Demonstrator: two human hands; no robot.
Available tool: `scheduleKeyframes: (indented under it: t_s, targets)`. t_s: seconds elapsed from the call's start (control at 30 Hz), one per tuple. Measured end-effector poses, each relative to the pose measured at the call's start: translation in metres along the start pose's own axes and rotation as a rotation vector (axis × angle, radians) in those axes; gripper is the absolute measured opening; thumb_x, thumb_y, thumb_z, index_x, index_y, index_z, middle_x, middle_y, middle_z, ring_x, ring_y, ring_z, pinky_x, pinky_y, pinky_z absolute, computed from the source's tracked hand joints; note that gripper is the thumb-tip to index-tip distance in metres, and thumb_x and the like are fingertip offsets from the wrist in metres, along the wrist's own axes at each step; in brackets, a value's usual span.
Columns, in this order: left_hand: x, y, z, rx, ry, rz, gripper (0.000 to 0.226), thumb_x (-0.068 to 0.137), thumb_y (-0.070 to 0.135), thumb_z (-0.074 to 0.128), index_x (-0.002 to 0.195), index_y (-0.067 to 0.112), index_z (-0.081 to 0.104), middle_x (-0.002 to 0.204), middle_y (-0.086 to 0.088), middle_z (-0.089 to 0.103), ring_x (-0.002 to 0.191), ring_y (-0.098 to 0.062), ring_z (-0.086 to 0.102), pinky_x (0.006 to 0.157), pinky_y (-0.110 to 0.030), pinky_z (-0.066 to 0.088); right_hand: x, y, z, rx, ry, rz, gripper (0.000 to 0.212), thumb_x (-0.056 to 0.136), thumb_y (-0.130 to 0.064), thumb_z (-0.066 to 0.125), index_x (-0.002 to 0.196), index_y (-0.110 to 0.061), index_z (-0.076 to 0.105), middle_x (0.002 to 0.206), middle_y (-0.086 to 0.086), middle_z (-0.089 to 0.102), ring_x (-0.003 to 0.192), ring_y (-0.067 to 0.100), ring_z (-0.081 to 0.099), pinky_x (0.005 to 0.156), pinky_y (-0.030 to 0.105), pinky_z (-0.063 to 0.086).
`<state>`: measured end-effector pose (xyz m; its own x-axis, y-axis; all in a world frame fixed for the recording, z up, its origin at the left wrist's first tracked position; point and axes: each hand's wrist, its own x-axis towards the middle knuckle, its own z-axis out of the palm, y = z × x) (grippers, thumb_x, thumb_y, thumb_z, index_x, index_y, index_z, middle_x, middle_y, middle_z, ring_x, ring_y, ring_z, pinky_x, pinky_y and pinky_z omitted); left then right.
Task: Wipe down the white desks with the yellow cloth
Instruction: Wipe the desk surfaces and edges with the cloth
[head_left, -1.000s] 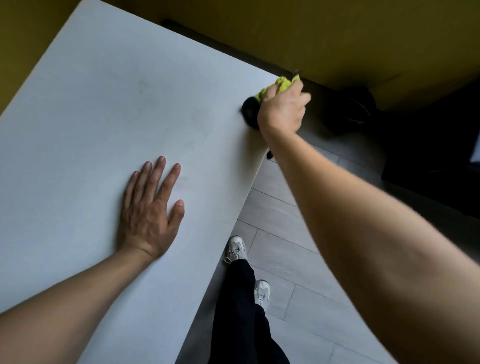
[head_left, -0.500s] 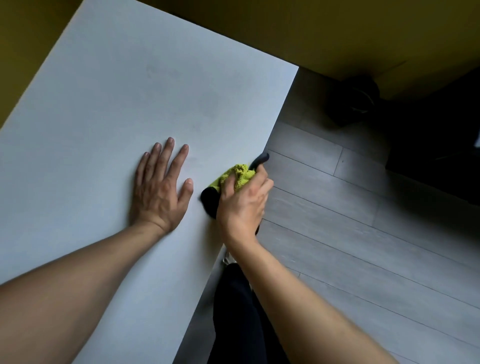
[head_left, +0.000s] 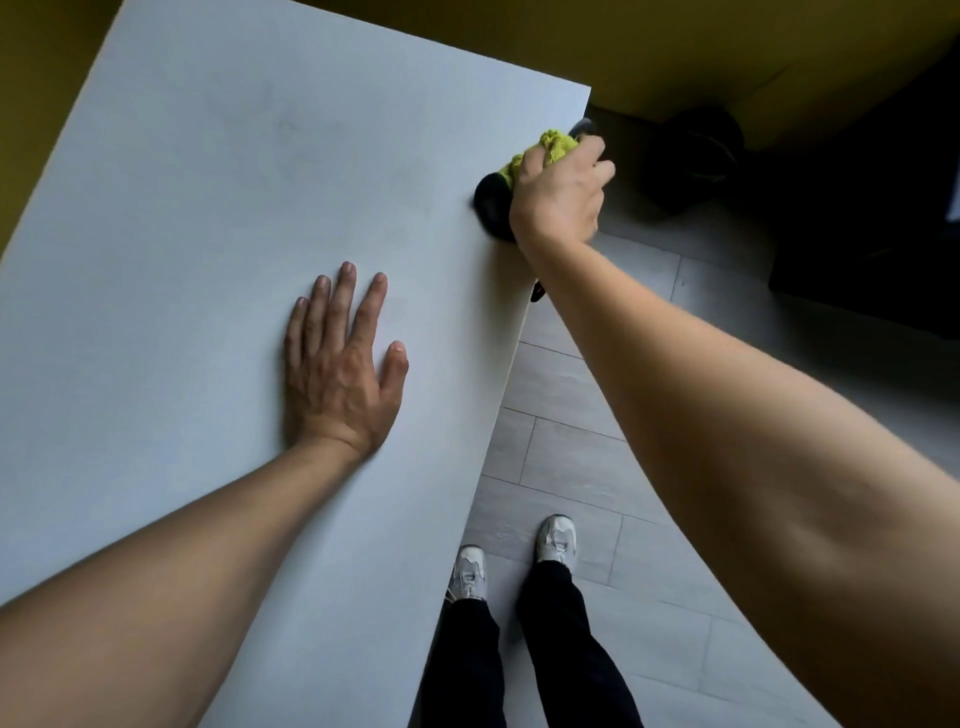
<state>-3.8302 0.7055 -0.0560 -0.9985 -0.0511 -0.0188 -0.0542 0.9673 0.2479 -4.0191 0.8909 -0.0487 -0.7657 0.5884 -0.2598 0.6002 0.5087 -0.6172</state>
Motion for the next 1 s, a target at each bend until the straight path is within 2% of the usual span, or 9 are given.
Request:
scheduleKeyframes:
  t_s: [0.13,0.27,0.37,0.47,0.6,0.7,0.83,0.93,1.0]
  targets:
    - [-0.001,-0.002,0.001,0.001,0.008,0.008,0.068,0.097,0.042,0.037,0.162,0.023,0.030,0.172,-0.007,0.020,0.159,-0.029,0.017,0.130,-0.044,0.007,-0.073,0.039,-0.002,0.050,0.036,-0.060,0.043,0.098,-0.041,0.051,0.129,-0.012,0.044,0.119,0.012,0.047,0.111,0.036,0.055,0.086,0.043,0.044]
    - [-0.002,-0.002,0.000,0.008,0.002,0.013,0.068,0.098,0.041,0.039,0.163,0.022,0.030,0.171,-0.008,0.021,0.159,-0.031,0.018,0.130,-0.045,0.008,-0.182,0.096,-0.012,0.048,-0.032,-0.083,0.047,0.098,-0.043,0.050,0.133,-0.013,0.041,0.118,0.012,0.044,0.112,0.038,0.053,0.089,0.045,0.044]
    - [-0.002,-0.001,-0.001,0.009,-0.006,0.015,0.067,0.099,0.039,0.041,0.163,0.023,0.029,0.172,-0.008,0.020,0.159,-0.031,0.016,0.130,-0.045,0.006,-0.228,0.118,-0.020,0.026,-0.060,-0.069,0.048,0.096,-0.043,0.050,0.135,-0.016,0.040,0.120,0.009,0.045,0.113,0.035,0.054,0.088,0.044,0.044]
    - [-0.001,-0.001,0.000,0.020,-0.004,0.023,0.067,0.101,0.038,0.045,0.163,0.023,0.027,0.172,-0.008,0.019,0.159,-0.030,0.015,0.130,-0.045,0.006,-0.216,0.109,-0.019,0.023,-0.043,-0.053,0.047,0.097,-0.041,0.052,0.134,-0.014,0.041,0.120,0.011,0.046,0.113,0.037,0.053,0.089,0.043,0.042]
    - [-0.001,-0.003,0.001,0.006,0.010,0.030,0.067,0.100,0.041,0.042,0.163,0.023,0.029,0.172,-0.008,0.019,0.159,-0.030,0.016,0.130,-0.045,0.007,-0.149,0.073,-0.009,0.053,0.028,-0.024,0.044,0.097,-0.042,0.051,0.131,-0.014,0.043,0.120,0.012,0.047,0.113,0.037,0.054,0.090,0.044,0.043]
    - [-0.001,-0.005,0.003,-0.004,0.019,0.037,0.067,0.099,0.042,0.041,0.163,0.023,0.029,0.172,-0.007,0.019,0.159,-0.029,0.015,0.130,-0.045,0.006,-0.106,0.051,-0.002,0.029,0.094,-0.043,0.041,0.096,-0.042,0.050,0.126,-0.015,0.045,0.118,0.009,0.048,0.111,0.034,0.057,0.086,0.042,0.044]
    - [-0.004,-0.008,0.000,-0.048,-0.010,0.065,0.063,0.101,0.035,0.046,0.160,0.017,0.035,0.170,-0.011,0.023,0.158,-0.032,0.019,0.130,-0.044,0.005,-0.092,0.049,0.005,-0.014,0.152,-0.062,0.041,0.095,-0.042,0.049,0.127,-0.016,0.046,0.118,0.007,0.049,0.109,0.030,0.058,0.081,0.039,0.042]
    - [-0.041,-0.018,-0.010,-0.075,0.005,0.159,0.057,0.099,0.027,0.050,0.153,0.009,0.046,0.165,-0.018,0.033,0.152,-0.038,0.031,0.129,-0.049,0.013,-0.091,0.049,0.006,-0.020,0.143,-0.062,0.041,0.095,-0.042,0.048,0.127,-0.016,0.046,0.119,0.006,0.049,0.111,0.030,0.058,0.084,0.040,0.044]
    - [-0.097,-0.029,-0.012,-0.068,0.015,0.177,0.057,0.099,0.026,0.048,0.153,0.009,0.046,0.164,-0.018,0.035,0.151,-0.039,0.034,0.128,-0.051,0.018,-0.093,0.047,0.003,-0.031,0.123,-0.045,0.041,0.096,-0.043,0.048,0.127,-0.016,0.045,0.120,0.006,0.048,0.111,0.030,0.058,0.085,0.040,0.045]
